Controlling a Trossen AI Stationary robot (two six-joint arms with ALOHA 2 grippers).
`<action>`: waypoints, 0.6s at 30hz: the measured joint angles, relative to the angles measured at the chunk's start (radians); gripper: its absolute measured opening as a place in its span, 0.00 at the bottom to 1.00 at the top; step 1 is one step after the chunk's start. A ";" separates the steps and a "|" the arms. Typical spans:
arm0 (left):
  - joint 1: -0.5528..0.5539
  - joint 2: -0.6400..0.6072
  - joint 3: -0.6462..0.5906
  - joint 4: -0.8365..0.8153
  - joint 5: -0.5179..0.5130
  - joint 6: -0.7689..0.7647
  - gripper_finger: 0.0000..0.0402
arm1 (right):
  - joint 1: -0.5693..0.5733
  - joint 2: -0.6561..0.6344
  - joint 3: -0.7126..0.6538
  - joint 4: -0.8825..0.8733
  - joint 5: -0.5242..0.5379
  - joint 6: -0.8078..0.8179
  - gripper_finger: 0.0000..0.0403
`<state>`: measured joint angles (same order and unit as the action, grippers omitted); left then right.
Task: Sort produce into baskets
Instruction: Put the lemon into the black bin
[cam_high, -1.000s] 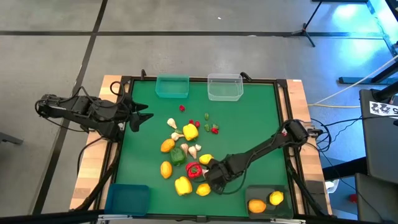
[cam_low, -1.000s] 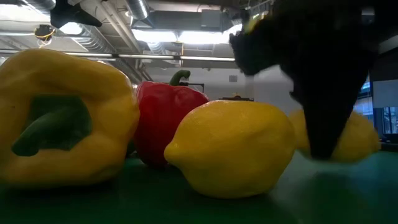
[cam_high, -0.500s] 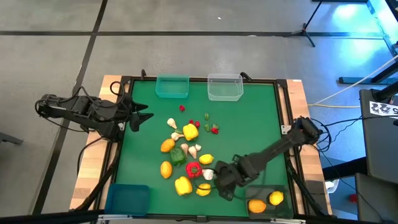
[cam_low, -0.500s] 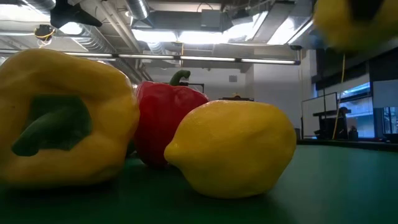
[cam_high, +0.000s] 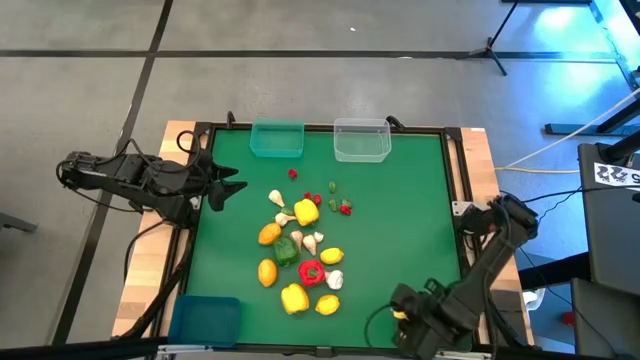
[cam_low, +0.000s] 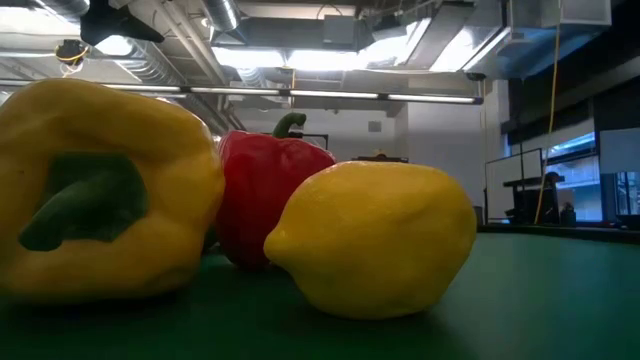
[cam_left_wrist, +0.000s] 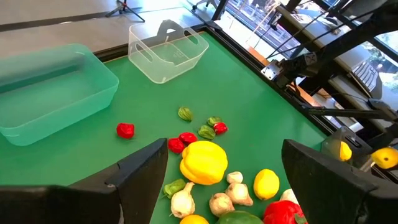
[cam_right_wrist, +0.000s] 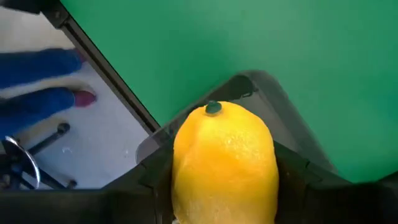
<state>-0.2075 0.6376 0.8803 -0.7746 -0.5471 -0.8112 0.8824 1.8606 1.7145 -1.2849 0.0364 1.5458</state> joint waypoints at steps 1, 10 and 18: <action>0.000 0.000 0.000 0.000 0.000 -0.001 0.77 | 0.009 0.000 -0.001 -0.002 0.008 0.021 0.44; 0.000 0.000 0.000 0.000 0.000 -0.005 0.77 | 0.028 0.007 -0.060 -0.013 0.018 0.053 0.44; 0.000 0.000 0.000 0.000 0.000 -0.006 0.77 | 0.034 0.008 -0.145 0.110 -0.028 0.052 0.45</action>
<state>-0.2075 0.6376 0.8803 -0.7750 -0.5472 -0.8169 0.9169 1.8690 1.5696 -1.1749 0.0084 1.5978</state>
